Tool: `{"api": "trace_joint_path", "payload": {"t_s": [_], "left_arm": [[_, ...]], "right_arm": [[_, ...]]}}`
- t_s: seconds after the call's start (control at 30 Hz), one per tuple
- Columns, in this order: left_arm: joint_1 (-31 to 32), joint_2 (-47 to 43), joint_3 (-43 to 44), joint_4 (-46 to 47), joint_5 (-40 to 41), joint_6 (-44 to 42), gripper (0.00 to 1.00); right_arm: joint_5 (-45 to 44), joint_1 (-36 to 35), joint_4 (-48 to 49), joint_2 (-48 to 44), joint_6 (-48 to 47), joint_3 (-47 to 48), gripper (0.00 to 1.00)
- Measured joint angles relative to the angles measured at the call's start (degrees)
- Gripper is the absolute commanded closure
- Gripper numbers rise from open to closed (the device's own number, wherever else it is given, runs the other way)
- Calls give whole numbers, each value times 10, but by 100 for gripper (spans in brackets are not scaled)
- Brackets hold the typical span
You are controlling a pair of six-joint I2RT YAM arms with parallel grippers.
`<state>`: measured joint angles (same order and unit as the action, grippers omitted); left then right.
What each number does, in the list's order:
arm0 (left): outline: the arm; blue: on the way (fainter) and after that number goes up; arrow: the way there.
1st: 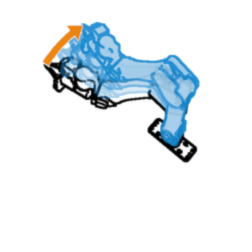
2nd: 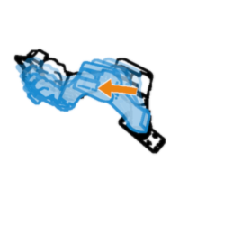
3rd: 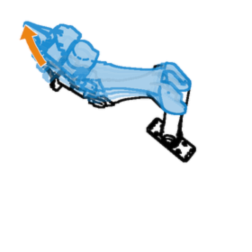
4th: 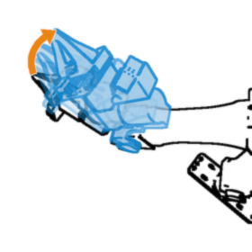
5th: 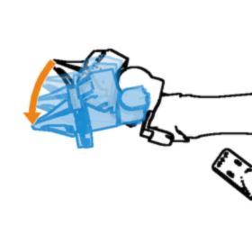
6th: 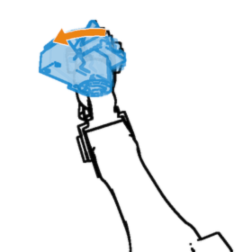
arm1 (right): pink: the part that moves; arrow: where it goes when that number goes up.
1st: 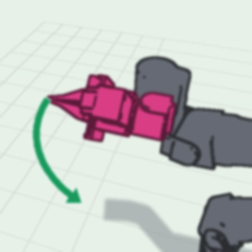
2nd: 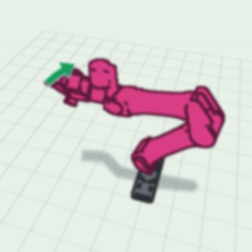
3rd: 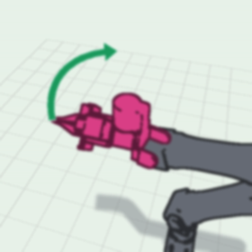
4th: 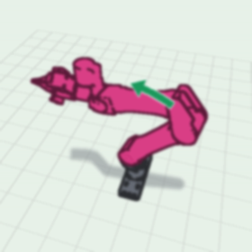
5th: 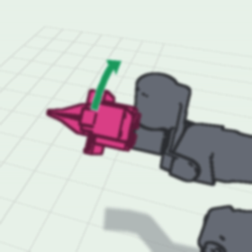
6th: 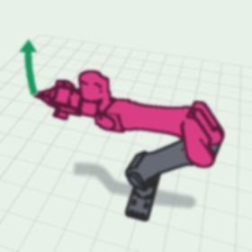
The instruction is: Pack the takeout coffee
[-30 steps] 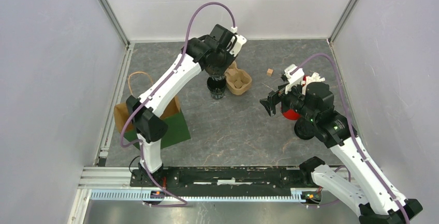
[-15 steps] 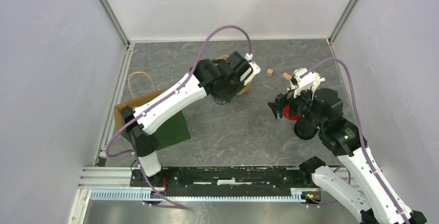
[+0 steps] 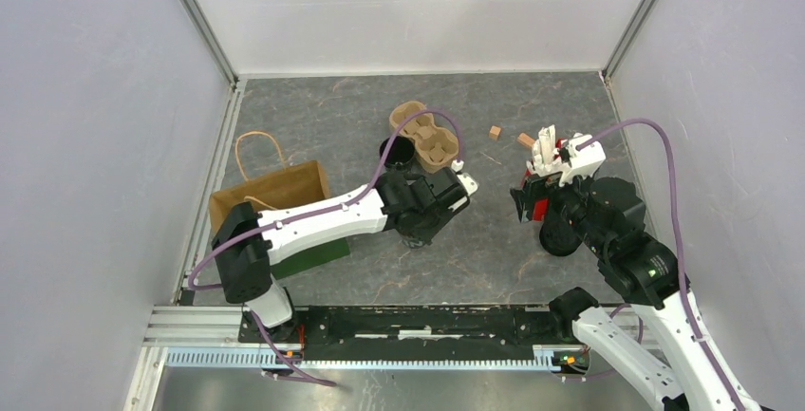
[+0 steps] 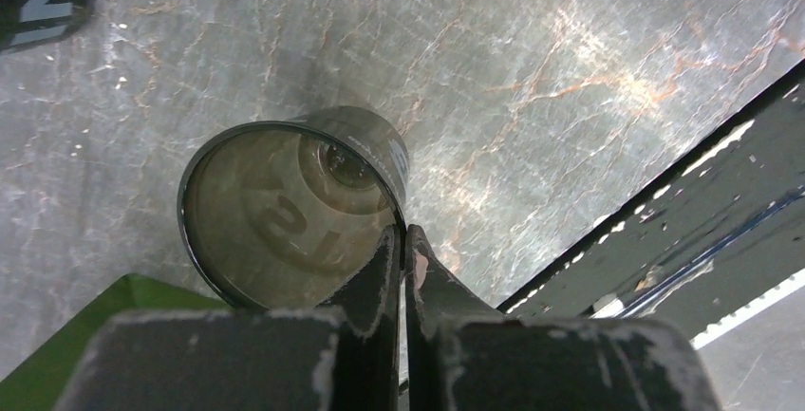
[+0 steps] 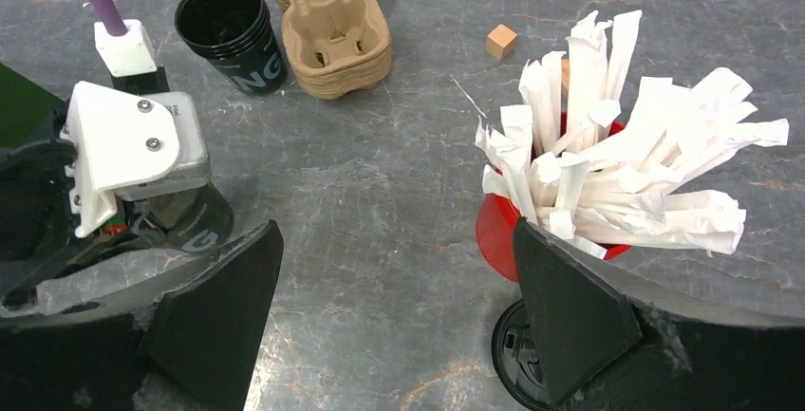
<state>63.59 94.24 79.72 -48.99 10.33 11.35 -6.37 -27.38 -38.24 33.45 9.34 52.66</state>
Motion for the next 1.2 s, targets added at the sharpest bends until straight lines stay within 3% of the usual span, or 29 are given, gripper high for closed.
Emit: {"api": "trace_joint_path", "payload": {"t_s": [0.23,0.3,0.43,0.5,0.57,0.7,0.9,1.07,1.2], "left_arm": [[19,1,-38,67,-2,25,97],[24,2,-42,76,-3,25,92],[32,4,-44,89,-5,29,68],[34,4,-44,92,-11,37,61],[34,4,-43,93,-17,42,43],[34,4,-37,92,-19,44,32],[34,-6,7,88,6,44,1],[31,-40,49,86,49,43,0],[12,-67,73,87,63,39,0]], "right_arm": [[-19,0,-5,0,14,0,2],[-24,0,-5,0,16,0,2],[-38,0,-5,0,21,0,2],[-44,0,-5,0,24,0,2],[-49,0,-5,0,28,0,2],[-60,0,-10,0,37,0,2],[-80,0,-22,0,61,-17,2],[-99,0,-38,7,85,-49,3],[-114,0,-39,13,96,-86,9]]}}
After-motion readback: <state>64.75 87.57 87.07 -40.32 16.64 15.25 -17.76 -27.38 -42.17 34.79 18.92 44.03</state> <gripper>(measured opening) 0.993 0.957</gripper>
